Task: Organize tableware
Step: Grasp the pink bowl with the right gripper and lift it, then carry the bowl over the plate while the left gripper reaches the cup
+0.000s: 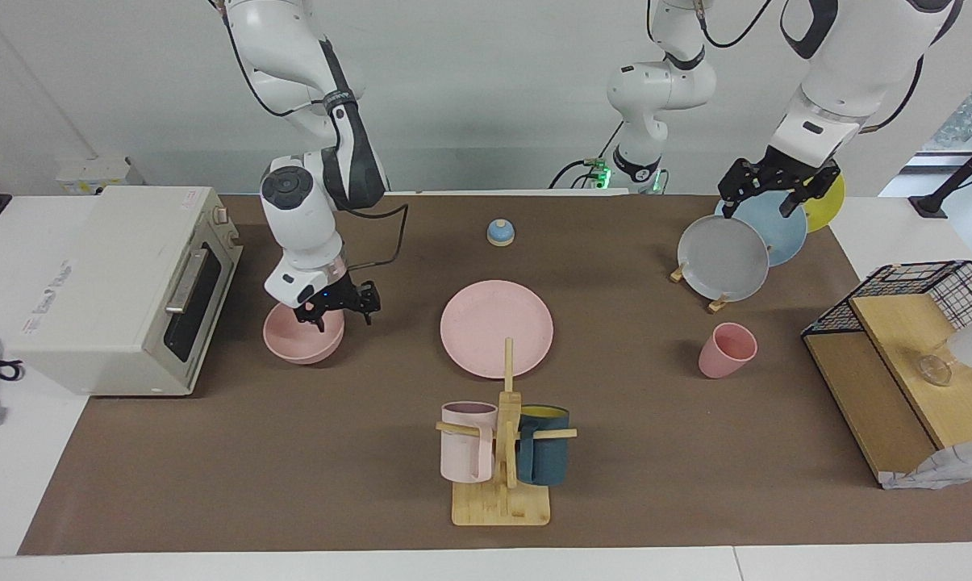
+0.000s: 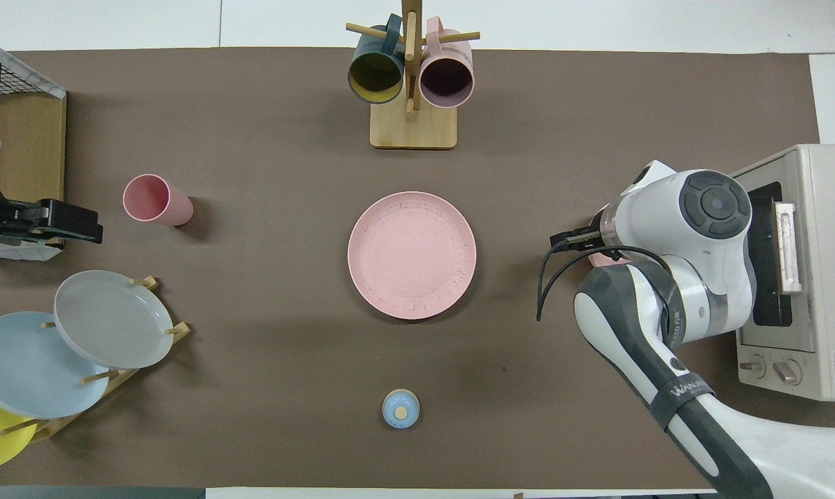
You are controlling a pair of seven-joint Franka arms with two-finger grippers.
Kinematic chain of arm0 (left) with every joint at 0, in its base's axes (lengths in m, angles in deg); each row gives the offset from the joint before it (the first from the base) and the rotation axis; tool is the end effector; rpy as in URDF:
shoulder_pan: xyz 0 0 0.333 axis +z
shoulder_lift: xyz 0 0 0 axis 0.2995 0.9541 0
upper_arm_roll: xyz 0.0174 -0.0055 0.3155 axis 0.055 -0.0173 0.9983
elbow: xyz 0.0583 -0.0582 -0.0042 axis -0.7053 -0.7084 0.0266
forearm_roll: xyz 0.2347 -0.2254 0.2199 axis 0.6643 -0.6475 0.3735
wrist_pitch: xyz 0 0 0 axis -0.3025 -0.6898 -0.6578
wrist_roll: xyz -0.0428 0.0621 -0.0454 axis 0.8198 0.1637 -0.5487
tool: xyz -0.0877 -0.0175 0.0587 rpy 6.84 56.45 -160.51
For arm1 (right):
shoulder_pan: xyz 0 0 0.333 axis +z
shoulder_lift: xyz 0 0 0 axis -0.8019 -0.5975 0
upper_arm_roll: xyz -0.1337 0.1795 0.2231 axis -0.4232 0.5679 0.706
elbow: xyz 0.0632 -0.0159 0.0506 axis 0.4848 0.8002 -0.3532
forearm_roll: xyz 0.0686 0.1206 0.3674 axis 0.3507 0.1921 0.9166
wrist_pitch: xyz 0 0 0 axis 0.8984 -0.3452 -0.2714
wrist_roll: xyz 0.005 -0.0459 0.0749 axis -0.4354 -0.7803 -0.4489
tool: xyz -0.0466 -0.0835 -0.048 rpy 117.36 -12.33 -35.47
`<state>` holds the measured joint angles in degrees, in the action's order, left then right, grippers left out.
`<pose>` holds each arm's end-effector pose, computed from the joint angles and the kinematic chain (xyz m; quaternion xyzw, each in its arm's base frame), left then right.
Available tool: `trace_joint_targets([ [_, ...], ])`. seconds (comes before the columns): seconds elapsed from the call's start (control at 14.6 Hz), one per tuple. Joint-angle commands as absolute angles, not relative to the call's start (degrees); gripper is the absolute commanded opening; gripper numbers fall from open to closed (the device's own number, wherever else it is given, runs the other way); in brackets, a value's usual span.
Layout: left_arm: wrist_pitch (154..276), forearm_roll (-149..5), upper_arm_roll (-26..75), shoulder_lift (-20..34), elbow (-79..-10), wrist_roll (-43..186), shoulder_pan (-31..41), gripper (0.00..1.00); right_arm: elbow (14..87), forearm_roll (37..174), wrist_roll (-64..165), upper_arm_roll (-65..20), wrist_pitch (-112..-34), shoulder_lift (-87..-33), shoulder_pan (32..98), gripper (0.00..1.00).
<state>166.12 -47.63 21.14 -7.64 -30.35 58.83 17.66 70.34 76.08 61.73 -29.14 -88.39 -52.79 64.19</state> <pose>0.5258 -0.0601 0.6197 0.9994 -0.0320 -0.0136 0.0021 0.5497 0.1136 0.3442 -0.9975 -0.0682 -0.0183 0.0090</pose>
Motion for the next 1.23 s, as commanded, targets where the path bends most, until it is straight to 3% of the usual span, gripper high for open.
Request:
trace_joint_targets([
  [0.0,165.4,-46.6,21.3,-8.1,-30.6,59.4,17.4,1.00,71.9,76.6,61.6,-28.9,-89.7,-53.7,63.6,0.53],
  [0.14,165.2,-46.6,21.3,-8.1,-30.6,59.4,17.4,1.00,71.7,75.9,61.5,-29.0,-89.7,-53.9,63.8,0.09],
  [0.21,165.0,-46.6,21.3,-8.2,-30.6,59.4,17.5,1.00,71.6,75.9,61.6,-28.9,-89.6,-53.9,63.8,0.00],
  [0.41,165.6,-46.6,21.4,-8.2,-30.6,59.4,17.5,1.00,71.3,75.4,61.6,-29.0,-88.3,-53.9,64.0,0.00],
  [0.55,165.6,-46.6,21.4,-8.2,-30.6,59.4,17.5,1.00,67.2,73.1,62.2,-29.0,-83.0,-54.5,65.7,0.00],
  [0.96,165.9,-46.6,21.5,-8.2,-30.8,59.5,17.6,1.00,46.0,72.7,76.8,-28.9,-65.9,-60.0,77.5,0.00],
  [1.1,167.8,-46.6,21.5,-8.2,-31.7,59.7,17.5,1.00,37.0,72.8,84.6,-28.9,-62.2,-65.1,83.6,0.00],
  [1.16,170.2,-46.7,21.5,-8.1,-33.0,59.6,17.6,1.00,30.3,72.4,90.5,-29.1,-59.1,-70.4,87.7,0.00],
])
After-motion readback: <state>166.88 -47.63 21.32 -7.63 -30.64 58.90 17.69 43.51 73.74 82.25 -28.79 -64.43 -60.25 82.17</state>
